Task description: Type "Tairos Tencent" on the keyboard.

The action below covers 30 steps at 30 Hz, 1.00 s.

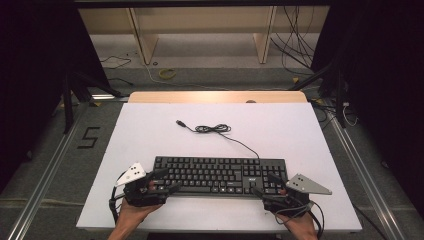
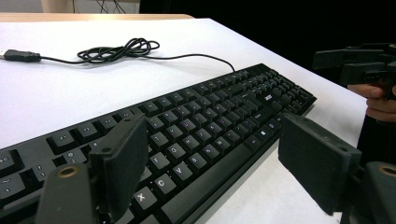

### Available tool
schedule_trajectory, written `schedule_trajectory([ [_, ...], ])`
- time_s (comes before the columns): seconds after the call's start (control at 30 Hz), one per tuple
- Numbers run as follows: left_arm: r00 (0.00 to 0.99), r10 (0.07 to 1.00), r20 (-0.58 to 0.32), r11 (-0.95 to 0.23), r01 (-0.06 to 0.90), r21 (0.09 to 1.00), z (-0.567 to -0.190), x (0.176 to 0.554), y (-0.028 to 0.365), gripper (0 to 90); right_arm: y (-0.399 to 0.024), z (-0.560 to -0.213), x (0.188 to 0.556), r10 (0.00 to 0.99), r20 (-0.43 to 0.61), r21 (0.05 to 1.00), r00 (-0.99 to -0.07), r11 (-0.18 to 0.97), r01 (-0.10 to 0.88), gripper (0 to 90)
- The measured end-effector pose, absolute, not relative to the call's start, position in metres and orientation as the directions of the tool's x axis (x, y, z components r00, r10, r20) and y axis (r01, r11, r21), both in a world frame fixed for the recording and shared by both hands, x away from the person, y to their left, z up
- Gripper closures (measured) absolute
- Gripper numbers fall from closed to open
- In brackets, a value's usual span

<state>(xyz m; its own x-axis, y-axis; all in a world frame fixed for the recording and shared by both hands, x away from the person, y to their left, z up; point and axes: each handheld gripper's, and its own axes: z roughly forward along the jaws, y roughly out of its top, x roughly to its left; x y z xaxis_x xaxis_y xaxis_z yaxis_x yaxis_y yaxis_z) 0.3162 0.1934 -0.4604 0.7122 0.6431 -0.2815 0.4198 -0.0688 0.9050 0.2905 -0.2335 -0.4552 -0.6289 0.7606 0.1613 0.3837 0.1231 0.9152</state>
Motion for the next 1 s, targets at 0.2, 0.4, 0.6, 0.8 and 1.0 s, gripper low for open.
schedule_trajectory([
  [0.2, 0.711, 0.644, -0.283, -0.069, 0.422, 0.904, -0.460, 0.317, 0.194, 24.1, -0.232, -0.455, 0.291, 0.760, 0.165, 0.914, -0.628, 0.122, 0.388, 29.0],
  [0.4, 0.703, 0.654, -0.281, -0.072, 0.427, 0.902, -0.460, 0.318, 0.195, 24.1, -0.229, -0.454, 0.293, 0.757, 0.171, 0.910, -0.631, 0.124, 0.396, 29.7],
  [0.6, 0.676, 0.687, -0.266, -0.084, 0.437, 0.895, -0.460, 0.320, 0.199, 25.9, -0.218, -0.448, 0.300, 0.742, 0.169, 0.903, -0.649, 0.147, 0.404, 30.3],
  [0.8, 0.632, 0.733, -0.252, -0.087, 0.454, 0.887, -0.458, 0.323, 0.209, 28.1, -0.190, -0.435, 0.320, 0.695, 0.172, 0.885, -0.699, 0.202, 0.419, 31.3],
  [1.0, 0.610, 0.752, -0.248, -0.097, 0.476, 0.874, -0.458, 0.325, 0.214, 30.6, -0.156, -0.429, 0.343, 0.655, 0.167, 0.866, -0.737, 0.260, 0.427, 33.9],
])
